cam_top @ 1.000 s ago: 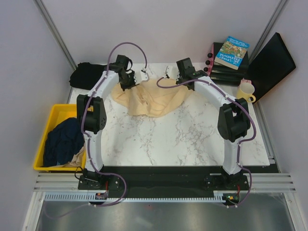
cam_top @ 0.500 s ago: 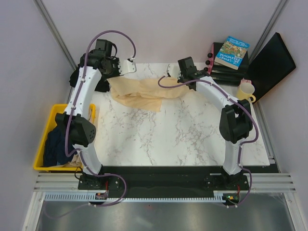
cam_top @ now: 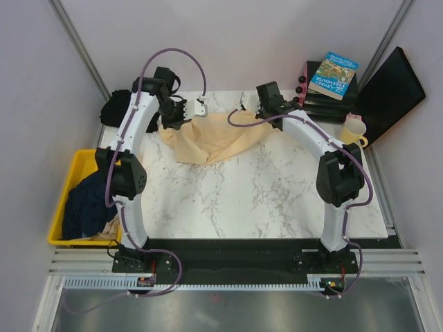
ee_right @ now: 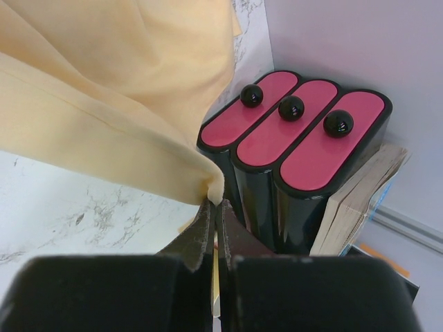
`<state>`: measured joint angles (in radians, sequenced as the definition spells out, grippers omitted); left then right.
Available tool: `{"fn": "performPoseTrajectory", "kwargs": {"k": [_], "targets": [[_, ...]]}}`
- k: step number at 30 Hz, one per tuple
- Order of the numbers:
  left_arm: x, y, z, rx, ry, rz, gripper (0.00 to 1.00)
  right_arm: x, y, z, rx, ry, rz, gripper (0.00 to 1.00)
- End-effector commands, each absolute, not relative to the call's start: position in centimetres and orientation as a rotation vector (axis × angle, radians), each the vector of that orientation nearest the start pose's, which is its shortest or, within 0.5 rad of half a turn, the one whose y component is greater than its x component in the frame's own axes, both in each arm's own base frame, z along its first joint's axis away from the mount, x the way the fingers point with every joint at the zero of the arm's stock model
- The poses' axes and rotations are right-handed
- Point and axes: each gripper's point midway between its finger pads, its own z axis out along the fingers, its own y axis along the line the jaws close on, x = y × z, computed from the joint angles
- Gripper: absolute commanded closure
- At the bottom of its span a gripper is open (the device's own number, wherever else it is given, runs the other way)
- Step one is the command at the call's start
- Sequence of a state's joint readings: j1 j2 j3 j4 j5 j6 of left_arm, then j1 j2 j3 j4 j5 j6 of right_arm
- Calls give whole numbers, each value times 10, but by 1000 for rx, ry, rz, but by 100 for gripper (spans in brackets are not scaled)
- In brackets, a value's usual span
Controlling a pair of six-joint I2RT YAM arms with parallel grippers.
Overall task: Fold and stack the t-shirts
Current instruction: Flatten out the tshirt
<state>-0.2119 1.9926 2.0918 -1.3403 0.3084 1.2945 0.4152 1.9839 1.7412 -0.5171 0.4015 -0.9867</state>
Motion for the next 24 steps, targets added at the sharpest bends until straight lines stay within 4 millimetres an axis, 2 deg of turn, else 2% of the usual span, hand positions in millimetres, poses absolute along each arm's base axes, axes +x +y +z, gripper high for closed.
{"fn": "performPoseTrajectory", "kwargs": {"k": [1, 2, 3, 4, 5, 10, 12, 15, 18, 20, 21, 22, 24], "targets": [[424, -97, 120, 1884, 2266, -197, 98, 522, 118, 213, -1300, 1900, -767, 100], [437, -90, 99, 1867, 2316, -137, 98, 522, 118, 213, -1295, 1903, -767, 100], [445, -75, 88, 1850, 2383, -21, 98, 522, 117, 212, -1292, 1906, -767, 100], [455, -72, 81, 1839, 2384, 32, 98, 521, 117, 212, -1293, 1907, -767, 100], [456, -69, 67, 1860, 2412, 38, 98, 519, 117, 209, -1297, 1912, -762, 100], [462, -83, 53, 1868, 2389, 8, 98, 517, 119, 206, -1293, 1919, -760, 100], [470, -88, 52, 1833, 2374, 13, 98, 517, 122, 202, -1296, 1924, -756, 100], [475, -91, 56, 1822, 2358, 18, 98, 517, 125, 199, -1306, 1923, -756, 100], [474, -83, 59, 1829, 2371, 71, 98, 517, 127, 198, -1318, 1919, -755, 100], [475, -79, 72, 1807, 2363, 103, 98, 517, 125, 202, -1311, 1914, -778, 100], [480, -75, 80, 1760, 2364, 121, 98, 519, 124, 203, -1302, 1911, -797, 100], [486, -74, 99, 1702, 2342, 147, 98, 521, 117, 205, -1280, 1914, -829, 100], [515, -63, 137, 1507, 2296, 259, 98, 532, 107, 223, -1153, 1886, -896, 100]]}}
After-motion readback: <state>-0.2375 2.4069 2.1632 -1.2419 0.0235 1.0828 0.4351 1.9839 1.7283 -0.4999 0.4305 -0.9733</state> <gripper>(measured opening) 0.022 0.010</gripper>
